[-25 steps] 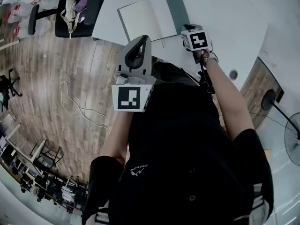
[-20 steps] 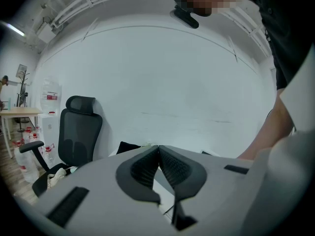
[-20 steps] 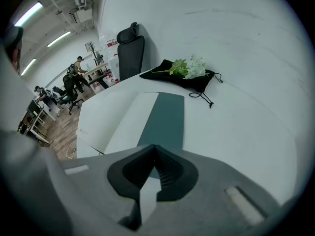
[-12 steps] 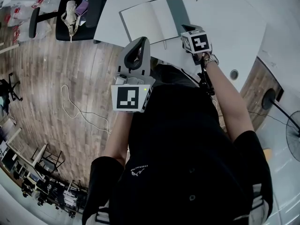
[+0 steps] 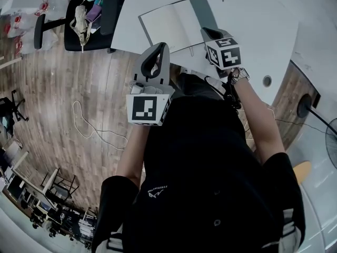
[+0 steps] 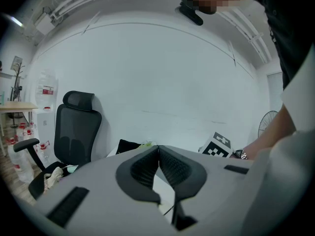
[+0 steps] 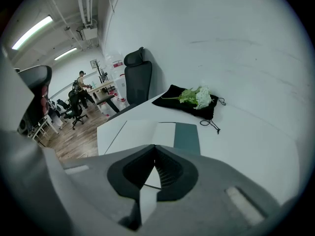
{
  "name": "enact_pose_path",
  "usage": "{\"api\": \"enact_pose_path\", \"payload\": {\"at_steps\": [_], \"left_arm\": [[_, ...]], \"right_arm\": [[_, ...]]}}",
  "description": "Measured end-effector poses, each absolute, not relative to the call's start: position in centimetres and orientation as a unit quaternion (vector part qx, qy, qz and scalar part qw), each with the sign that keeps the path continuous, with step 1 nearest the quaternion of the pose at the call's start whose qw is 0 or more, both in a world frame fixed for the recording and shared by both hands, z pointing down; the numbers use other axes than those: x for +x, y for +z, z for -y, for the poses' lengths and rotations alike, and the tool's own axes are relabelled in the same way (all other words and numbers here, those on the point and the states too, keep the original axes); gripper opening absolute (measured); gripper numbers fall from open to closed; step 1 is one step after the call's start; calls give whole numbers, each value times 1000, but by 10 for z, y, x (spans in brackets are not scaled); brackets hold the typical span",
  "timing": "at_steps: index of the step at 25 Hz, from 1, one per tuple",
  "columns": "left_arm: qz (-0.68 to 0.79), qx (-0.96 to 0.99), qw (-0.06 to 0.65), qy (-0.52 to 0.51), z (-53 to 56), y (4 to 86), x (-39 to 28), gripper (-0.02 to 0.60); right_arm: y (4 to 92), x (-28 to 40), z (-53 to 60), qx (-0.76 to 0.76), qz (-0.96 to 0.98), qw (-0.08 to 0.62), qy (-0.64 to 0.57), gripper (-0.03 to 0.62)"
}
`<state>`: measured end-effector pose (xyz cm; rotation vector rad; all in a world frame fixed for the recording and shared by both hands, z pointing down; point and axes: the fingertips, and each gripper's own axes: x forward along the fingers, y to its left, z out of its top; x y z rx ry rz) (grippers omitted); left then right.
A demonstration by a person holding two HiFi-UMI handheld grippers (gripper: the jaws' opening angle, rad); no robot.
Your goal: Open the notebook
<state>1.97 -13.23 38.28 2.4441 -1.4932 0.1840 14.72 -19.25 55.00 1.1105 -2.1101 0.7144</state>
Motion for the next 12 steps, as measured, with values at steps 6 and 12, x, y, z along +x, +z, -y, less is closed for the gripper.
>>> {"api": "enact_pose_path", "payload": {"at_steps": [6,12], "left_arm": [[500,852,141,67,135,383,1,6],[489,859,142,65,139,383,-13,6]], "right_arm": [[515,120,183,428,818,296,246,6],[488,105,175,441,823,255,252,6]]}}
